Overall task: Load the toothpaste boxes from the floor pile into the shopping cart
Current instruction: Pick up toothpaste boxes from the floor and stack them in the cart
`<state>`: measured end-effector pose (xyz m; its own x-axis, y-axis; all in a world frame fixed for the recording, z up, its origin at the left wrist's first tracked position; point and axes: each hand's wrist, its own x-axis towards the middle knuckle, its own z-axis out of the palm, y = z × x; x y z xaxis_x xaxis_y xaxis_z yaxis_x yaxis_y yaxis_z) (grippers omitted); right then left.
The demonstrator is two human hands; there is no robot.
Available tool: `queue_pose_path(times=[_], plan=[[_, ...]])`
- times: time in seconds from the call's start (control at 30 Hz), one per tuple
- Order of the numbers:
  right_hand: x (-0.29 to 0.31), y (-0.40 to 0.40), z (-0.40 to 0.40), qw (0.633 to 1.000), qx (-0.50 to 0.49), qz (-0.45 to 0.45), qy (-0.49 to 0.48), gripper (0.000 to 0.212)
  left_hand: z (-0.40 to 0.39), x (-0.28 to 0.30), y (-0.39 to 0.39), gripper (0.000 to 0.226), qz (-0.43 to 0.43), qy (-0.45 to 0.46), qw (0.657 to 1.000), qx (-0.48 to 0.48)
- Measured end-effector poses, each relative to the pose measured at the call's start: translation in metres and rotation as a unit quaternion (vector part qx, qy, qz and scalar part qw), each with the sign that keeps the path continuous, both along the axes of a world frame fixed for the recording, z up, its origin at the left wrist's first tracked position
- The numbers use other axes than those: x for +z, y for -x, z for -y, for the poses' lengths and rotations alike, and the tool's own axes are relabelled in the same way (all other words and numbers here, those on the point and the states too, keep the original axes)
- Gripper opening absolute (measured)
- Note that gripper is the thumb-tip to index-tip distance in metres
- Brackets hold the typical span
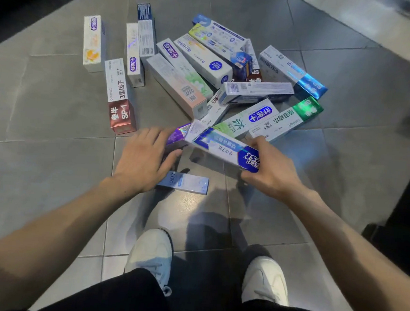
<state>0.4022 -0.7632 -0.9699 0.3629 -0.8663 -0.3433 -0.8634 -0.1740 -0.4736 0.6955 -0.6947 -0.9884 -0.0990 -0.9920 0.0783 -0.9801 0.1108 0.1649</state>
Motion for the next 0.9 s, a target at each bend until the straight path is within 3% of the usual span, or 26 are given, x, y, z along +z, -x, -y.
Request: queue_pose_path(times=[0.13,0.23,0.43,0.6,0.67,0.77,0.9], plan=[[-0.009,0.006,-0.008,0.990,-0.113,0.079,-0.017,0.065,-0.012,-0.021,0.007,0.061,0.025,-0.074,0.995,-0.059],[-0.011,0.006,-0.011,0.963,-0.212,0.160,-0.052,0.050,-0.011,-0.037,0.005,0.069,0.092,-0.156,0.976,-0.117],[-0.015,0.005,-0.022,0.921,-0.291,0.230,-0.115,0.060,-0.002,-0.037,0.007,0.083,0.119,-0.243,0.957,-0.106],[-0.015,0.000,-0.028,0.918,-0.298,0.219,-0.144,0.066,-0.005,-0.039,0.012,0.060,0.137,-0.253,0.950,-0.119],[-0.012,-0.004,-0.029,0.906,-0.310,0.236,-0.165,0.063,-0.006,-0.035,0.014,0.051,0.100,-0.245,0.960,-0.090],[-0.003,-0.009,-0.026,0.890,-0.324,0.261,-0.184,0.061,-0.004,-0.027,0.019,0.043,-0.070,-0.219,0.973,0.007],[0.012,-0.018,-0.018,0.880,-0.323,0.296,-0.182,0.064,0.013,-0.005,0.033,0.044,-0.277,-0.120,0.944,0.133]])
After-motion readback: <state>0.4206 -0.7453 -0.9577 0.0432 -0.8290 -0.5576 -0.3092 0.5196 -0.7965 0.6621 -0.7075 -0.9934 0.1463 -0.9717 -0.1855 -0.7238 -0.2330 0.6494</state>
